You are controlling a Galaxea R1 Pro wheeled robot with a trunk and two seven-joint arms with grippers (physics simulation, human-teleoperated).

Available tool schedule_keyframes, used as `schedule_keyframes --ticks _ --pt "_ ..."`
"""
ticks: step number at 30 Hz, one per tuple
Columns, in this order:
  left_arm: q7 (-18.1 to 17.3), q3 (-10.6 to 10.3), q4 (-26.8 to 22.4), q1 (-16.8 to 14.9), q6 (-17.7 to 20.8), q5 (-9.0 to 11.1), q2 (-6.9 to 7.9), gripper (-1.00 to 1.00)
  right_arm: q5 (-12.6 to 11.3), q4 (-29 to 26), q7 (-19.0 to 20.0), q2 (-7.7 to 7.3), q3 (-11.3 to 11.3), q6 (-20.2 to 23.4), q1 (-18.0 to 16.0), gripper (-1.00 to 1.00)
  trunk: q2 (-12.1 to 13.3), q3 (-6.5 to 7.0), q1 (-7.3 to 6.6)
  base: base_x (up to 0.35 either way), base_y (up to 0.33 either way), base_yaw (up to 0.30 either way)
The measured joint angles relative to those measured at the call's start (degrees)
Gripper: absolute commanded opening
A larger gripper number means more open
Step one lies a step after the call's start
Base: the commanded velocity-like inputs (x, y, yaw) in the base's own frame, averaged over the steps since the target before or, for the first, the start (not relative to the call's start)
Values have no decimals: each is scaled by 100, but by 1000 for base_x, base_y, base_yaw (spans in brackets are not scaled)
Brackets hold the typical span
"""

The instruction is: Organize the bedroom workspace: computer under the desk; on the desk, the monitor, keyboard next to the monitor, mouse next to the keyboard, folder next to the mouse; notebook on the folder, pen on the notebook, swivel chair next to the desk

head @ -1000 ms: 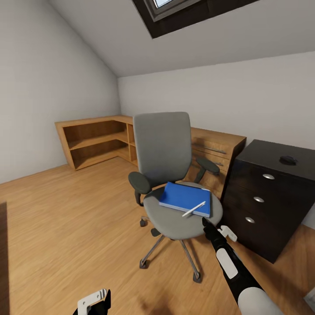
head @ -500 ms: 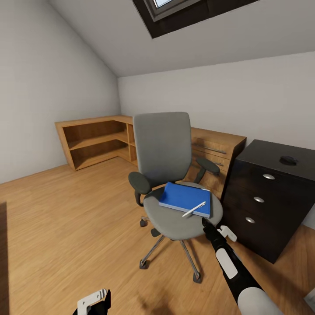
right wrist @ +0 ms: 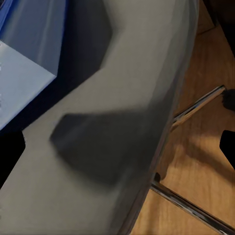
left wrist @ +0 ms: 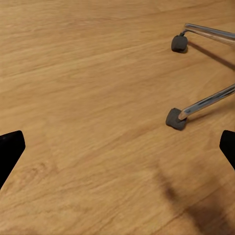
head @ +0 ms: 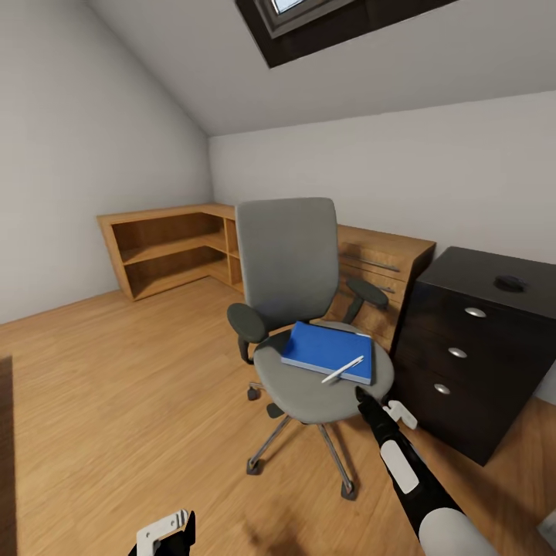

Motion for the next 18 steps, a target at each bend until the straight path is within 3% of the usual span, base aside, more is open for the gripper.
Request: schedule_keyframes --ticks 9,14,18 --pt "0 1 0 1 0 0 0 100 18 -43 15 -1 -16 -12 -4 100 -1 -26 -1 0 0 179" --pt "0 1 0 1 0 -2 0 100 17 -56 14 -1 -19 -15 -4 100 -1 -35 -1 9 0 48" --pt "0 -2 0 1 0 -6 0 100 20 -53 15 -1 -8 -20 -3 100 -1 -37 -4 198 0 7"
